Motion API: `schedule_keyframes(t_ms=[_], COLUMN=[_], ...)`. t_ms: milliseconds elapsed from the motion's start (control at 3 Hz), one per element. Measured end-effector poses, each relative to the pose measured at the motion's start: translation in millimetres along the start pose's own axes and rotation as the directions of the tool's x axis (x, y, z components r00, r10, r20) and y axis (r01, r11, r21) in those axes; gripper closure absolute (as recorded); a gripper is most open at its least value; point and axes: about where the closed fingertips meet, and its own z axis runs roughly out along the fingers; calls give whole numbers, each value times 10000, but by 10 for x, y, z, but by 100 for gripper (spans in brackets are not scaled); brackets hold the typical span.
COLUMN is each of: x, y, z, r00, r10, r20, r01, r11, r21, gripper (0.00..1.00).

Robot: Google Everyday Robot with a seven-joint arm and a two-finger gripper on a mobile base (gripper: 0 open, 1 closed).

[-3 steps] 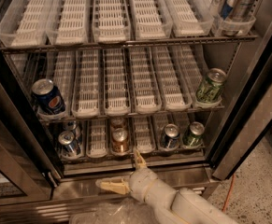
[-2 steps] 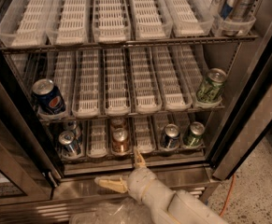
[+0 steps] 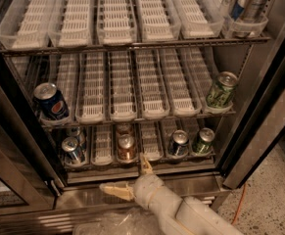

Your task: Pick orange can from bottom shelf of fridge

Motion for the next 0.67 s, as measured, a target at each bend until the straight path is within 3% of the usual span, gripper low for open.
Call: schedule_keyframes(t_ms=[667], x=[43], y=[-141], z=[132], r00=[10000], r10=[-88], r20=[17], r01=[86], r11=[9977], r21=[673], gripper=[0])
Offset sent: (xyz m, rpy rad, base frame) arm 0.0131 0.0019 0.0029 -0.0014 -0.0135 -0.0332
